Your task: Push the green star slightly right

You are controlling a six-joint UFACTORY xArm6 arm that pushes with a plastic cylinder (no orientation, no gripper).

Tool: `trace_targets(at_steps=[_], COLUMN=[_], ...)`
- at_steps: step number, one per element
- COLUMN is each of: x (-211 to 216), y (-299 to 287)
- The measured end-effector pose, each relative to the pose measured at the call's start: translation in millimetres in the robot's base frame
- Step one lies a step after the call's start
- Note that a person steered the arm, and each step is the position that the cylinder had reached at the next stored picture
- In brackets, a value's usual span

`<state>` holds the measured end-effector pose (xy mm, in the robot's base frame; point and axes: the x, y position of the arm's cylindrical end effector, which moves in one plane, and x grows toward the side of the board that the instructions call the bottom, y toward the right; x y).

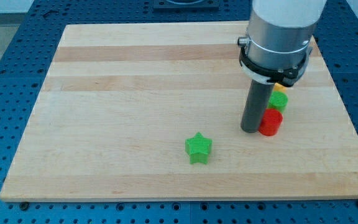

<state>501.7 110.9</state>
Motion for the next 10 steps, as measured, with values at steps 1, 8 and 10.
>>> trace_targets(at_steps=[1,8,10], x=[0,-3,9], y=[0,-162,-148])
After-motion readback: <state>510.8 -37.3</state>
